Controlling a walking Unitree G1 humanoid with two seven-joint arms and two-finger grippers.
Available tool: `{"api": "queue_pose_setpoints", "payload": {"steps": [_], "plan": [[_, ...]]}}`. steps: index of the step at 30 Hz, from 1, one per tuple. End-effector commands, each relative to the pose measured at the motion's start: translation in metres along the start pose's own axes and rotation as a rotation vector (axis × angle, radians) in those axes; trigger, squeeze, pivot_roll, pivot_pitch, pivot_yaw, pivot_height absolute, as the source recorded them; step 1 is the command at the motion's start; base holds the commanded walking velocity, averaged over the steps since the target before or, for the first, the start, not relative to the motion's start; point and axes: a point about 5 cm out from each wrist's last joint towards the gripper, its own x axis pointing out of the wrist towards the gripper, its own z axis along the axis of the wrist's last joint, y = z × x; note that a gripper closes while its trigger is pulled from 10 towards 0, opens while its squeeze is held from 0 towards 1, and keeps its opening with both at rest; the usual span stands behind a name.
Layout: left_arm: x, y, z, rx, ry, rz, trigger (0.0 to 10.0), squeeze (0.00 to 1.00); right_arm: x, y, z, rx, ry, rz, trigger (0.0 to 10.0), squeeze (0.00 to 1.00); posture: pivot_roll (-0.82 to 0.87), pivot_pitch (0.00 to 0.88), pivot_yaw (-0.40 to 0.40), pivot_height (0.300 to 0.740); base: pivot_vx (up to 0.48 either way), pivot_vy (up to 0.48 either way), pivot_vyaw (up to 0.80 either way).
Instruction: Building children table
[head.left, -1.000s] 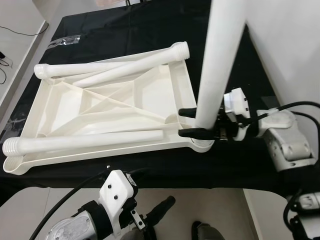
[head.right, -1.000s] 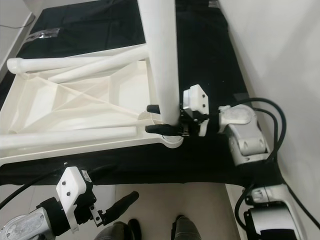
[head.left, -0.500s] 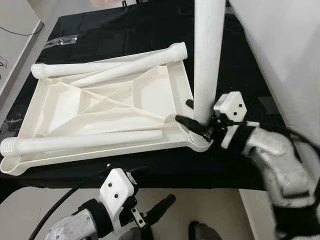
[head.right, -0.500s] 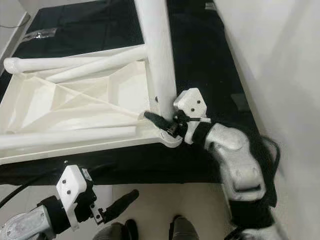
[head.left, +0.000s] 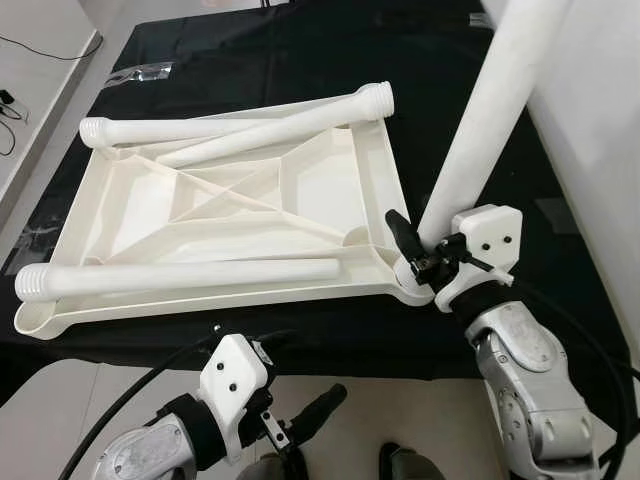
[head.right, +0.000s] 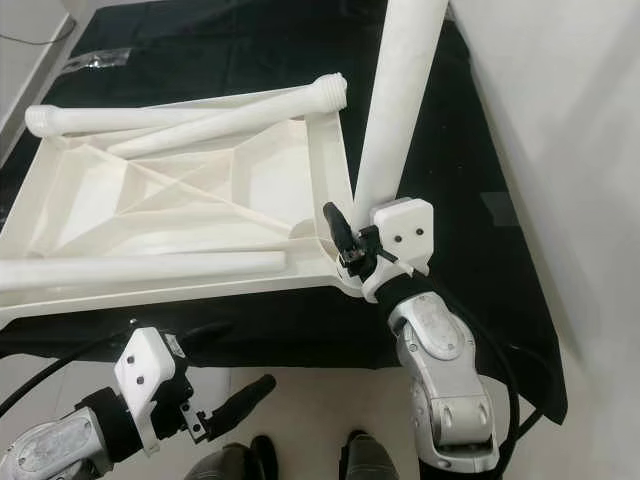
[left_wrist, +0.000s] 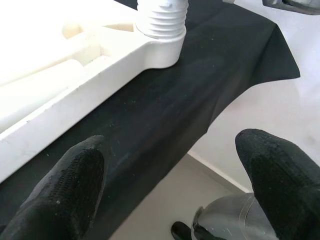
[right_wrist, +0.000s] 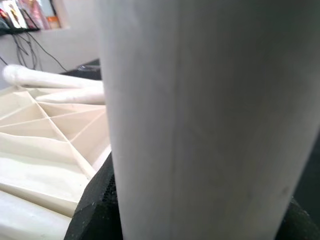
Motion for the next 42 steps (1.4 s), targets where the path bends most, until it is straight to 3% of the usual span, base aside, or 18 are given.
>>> {"api": "queue_pose_setpoints", "payload": {"steps": [1, 4, 9, 12, 18, 19, 27, 29, 33, 36, 38, 42], "plan": [[-0.002, 0.000, -0.005, -0.003, 0.023, 0.004, 10.0, 0.00, -0.008, -0.007, -0.032, 0.049, 0.136, -0.027, 10.0, 0.00, -0.01, 0.300, 0.110, 0.740, 0.000, 0.000, 0.00], [-0.002, 0.001, -0.006, -0.002, 0.022, 0.007, 10.0, 0.00, -0.010, -0.002, -0.028, 0.080, 0.069, 0.074, 10.0, 0.00, -0.01, 0.299, 0.116, 0.740, 0.000, 0.000, 0.00], [-0.001, 0.001, -0.006, -0.001, 0.021, 0.003, 10.0, 0.00, -0.012, -0.003, -0.029, 0.048, 0.061, 0.153, 10.0, 0.00, -0.01, 0.293, 0.120, 0.740, 0.000, 0.000, 0.00], [0.001, 0.001, -0.007, 0.003, 0.023, -0.005, 10.0, 0.00, -0.010, -0.007, -0.034, -0.039, 0.092, 0.262, 10.0, 0.00, -0.01, 0.287, 0.124, 0.740, 0.000, 0.000, 0.00], [0.001, 0.001, -0.008, 0.005, 0.026, -0.005, 10.0, 0.00, -0.004, -0.008, -0.030, -0.109, 0.089, 0.391, 10.0, 0.00, -0.01, 0.279, 0.121, 0.740, 0.000, 0.000, 0.00], [0.001, 0.001, -0.008, 0.006, 0.026, -0.003, 10.0, 0.00, -0.001, -0.009, -0.030, -0.126, 0.108, 0.485, 10.0, 0.00, -0.01, 0.277, 0.119, 0.740, 0.000, 0.000, 0.00], [0.001, -0.001, -0.008, 0.005, 0.022, -0.003, 10.0, 0.00, 0.003, -0.012, -0.031, -0.061, 0.143, 0.630, 10.0, 0.00, -0.01, 0.271, 0.114, 0.740, 0.000, 0.000, 0.00], [0.001, -0.002, -0.007, 0.002, 0.019, -0.005, 10.0, 0.00, 0.011, -0.014, -0.030, -0.024, 0.147, 0.697, 10.0, 0.00, -0.01, 0.272, 0.113, 0.740, 0.000, 0.000, 0.00], [0.001, -0.002, -0.007, 0.000, 0.019, -0.005, 10.0, 0.00, 0.017, -0.017, -0.030, -0.012, 0.150, 0.688, 10.0, 0.00, -0.01, 0.274, 0.111, 0.740, 0.000, 0.000, 0.00], [0.000, -0.003, -0.007, -0.001, 0.018, -0.002, 10.0, 0.00, 0.030, -0.024, -0.036, 0.004, 0.194, 0.583, 10.0, 0.00, 0.00, 0.285, 0.108, 0.740, 0.000, 0.000, 0.00], [0.000, -0.003, -0.006, -0.003, 0.017, 0.002, 10.0, 0.00, 0.038, -0.027, -0.041, 0.023, 0.239, 0.441, 10.0, 0.00, 0.00, 0.291, 0.105, 0.740, 0.000, 0.000, 0.00], [0.000, -0.003, -0.005, -0.006, 0.015, 0.004, 10.0, 0.00, 0.033, -0.023, -0.049, -0.022, 0.295, 0.373, 10.0, 0.00, 0.00, 0.295, 0.104, 0.740, 0.000, 0.000, 0.00]]}}
